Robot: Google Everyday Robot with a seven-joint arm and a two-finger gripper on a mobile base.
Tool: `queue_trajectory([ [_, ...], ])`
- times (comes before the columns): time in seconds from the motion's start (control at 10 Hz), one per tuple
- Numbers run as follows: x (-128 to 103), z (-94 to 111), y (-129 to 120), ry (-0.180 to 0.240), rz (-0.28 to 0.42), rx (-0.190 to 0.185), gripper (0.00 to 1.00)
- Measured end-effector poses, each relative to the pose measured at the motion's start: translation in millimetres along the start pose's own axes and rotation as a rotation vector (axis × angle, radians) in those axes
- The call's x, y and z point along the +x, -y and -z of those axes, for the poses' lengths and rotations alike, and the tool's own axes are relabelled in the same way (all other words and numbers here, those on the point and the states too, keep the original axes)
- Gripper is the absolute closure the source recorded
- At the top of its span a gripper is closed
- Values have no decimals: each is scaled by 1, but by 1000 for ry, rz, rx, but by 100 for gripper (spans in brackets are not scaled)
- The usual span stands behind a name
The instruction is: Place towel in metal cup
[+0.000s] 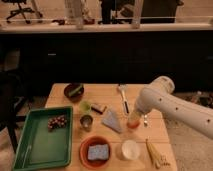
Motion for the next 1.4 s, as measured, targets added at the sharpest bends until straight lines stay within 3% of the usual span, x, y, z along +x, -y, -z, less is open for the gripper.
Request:
queue_trajectory([
  [0.2, -28, -28, -25, 8, 37, -23, 20],
  [0.6, -43, -68, -39, 31, 44, -57, 20],
  [1.0, -23, -107, -31, 4, -50, -100, 20],
  [1.4, -8, -122, -29, -33, -117, -139, 20],
])
